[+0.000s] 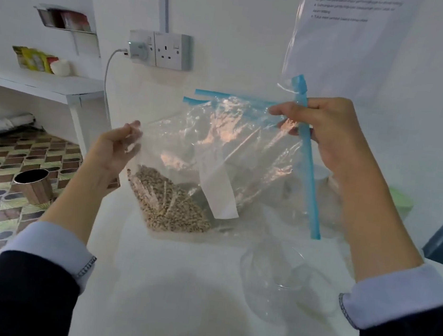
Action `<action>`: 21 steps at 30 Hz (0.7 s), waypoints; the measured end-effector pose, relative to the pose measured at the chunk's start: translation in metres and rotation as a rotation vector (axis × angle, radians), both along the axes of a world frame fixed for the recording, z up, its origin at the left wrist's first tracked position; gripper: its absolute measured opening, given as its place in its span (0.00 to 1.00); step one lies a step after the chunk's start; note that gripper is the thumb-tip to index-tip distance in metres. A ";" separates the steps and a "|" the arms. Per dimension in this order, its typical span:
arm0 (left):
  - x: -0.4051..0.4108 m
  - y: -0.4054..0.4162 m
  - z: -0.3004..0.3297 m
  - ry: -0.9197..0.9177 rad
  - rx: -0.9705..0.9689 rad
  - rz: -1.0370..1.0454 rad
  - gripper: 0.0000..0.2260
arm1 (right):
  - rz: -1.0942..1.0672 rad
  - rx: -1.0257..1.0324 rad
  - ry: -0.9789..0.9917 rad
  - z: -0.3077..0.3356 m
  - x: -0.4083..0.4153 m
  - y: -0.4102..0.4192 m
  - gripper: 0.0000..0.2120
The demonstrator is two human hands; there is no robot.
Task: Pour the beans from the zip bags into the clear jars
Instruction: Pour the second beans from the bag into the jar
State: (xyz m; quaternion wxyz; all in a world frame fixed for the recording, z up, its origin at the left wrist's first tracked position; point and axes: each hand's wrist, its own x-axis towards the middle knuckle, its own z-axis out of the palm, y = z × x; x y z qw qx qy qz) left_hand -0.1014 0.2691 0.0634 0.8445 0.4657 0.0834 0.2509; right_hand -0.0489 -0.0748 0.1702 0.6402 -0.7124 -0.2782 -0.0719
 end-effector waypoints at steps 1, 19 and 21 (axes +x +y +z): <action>0.000 -0.002 0.003 0.009 0.012 0.005 0.13 | 0.013 -0.001 0.006 0.000 0.000 -0.003 0.06; -0.032 -0.052 0.040 -0.098 0.007 0.212 0.15 | 0.093 0.172 0.031 0.001 -0.008 -0.046 0.04; -0.035 -0.059 0.046 -0.118 0.012 0.214 0.18 | 0.105 0.194 0.047 -0.002 -0.012 -0.049 0.04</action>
